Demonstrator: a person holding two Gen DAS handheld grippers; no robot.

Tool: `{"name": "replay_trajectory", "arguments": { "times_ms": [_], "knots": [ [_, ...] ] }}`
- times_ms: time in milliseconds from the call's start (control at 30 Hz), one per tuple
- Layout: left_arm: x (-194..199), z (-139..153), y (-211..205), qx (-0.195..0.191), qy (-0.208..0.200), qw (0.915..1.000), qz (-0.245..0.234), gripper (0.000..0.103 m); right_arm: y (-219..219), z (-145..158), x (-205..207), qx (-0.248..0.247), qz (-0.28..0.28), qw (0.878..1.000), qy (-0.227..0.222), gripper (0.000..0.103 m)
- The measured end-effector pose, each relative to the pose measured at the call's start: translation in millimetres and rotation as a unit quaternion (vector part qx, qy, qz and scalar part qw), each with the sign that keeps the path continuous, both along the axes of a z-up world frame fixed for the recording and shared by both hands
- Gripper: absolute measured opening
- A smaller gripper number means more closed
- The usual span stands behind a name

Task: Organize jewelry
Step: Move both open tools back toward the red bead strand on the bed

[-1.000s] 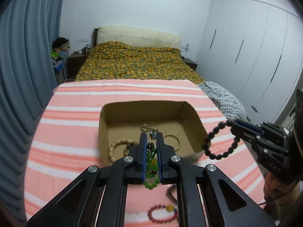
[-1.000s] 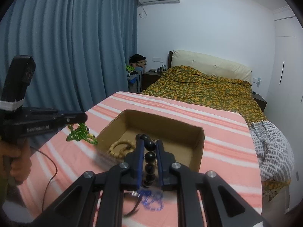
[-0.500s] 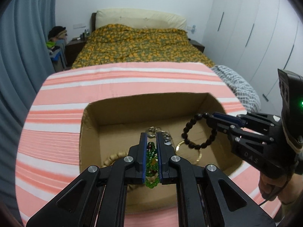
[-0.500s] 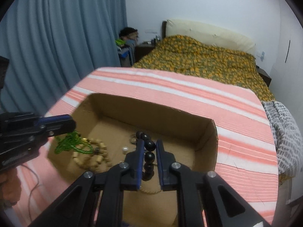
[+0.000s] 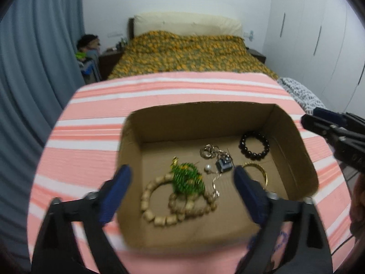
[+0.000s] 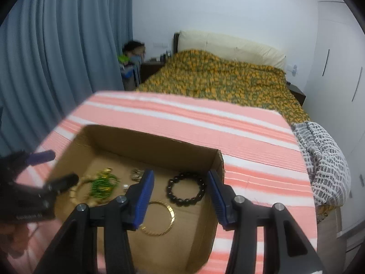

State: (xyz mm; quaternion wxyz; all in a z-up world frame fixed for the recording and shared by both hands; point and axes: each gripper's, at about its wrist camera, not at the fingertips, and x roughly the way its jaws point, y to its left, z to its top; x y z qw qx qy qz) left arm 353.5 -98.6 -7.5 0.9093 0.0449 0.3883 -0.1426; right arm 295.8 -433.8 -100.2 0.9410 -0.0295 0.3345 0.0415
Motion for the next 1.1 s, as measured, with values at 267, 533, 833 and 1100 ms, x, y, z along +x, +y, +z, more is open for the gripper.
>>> {"name": "replay_trajectory", "arguments": {
  "times_ms": [267, 533, 833, 1100],
  "knots": [
    [-116, 23, 32, 0.026, -0.055, 0.9982, -0.003, 0.102, 25, 17, -129, -0.011, -0.006, 0.998, -0.066, 0.065],
    [-222, 38, 67, 0.072, -0.073, 0.9947, 0.000, 0.102, 34, -10, -253, -0.010, -0.033, 0.997, -0.075, 0.073],
    [-308, 39, 113, 0.032, -0.116, 0.9911, 0.056, 0.103, 32, -49, -315, -0.011, -0.062, 0.997, -0.048, 0.074],
    [-299, -39, 88, 0.025, -0.056, 0.9970, 0.048, 0.102, 45, -101, -317, -0.003, -0.032, 0.999, 0.012, 0.074]
  ]
}}
